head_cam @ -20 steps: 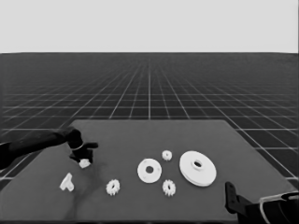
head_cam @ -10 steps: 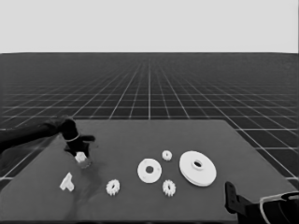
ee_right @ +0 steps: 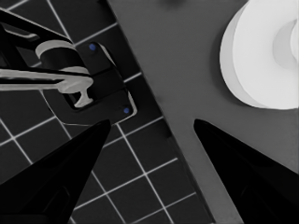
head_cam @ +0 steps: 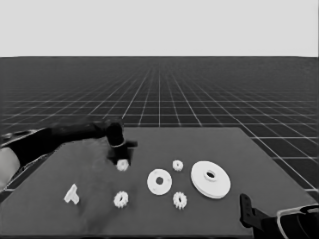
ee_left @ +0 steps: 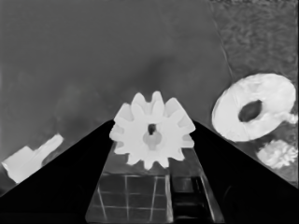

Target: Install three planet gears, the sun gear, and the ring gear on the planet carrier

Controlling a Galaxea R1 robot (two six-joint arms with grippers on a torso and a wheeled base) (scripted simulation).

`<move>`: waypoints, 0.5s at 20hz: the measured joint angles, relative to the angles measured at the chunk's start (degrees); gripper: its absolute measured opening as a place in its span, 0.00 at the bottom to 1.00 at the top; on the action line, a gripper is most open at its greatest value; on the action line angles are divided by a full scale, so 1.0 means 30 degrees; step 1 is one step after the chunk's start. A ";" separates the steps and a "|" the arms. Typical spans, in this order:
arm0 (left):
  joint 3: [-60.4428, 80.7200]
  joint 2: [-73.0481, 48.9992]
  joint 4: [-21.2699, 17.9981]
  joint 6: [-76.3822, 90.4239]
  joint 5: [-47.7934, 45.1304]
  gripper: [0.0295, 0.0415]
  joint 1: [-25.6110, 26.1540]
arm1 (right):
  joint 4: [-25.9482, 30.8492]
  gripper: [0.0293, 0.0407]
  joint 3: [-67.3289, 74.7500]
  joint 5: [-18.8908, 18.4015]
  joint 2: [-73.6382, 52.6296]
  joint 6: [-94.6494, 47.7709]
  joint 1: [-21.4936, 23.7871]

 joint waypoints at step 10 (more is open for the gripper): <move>-0.9096 0.9106 0.1385 0.0996 -0.0783 0.14 0.1834 | 0.0000 0.81 0.0000 0.0000 0.0000 0.0000 0.0000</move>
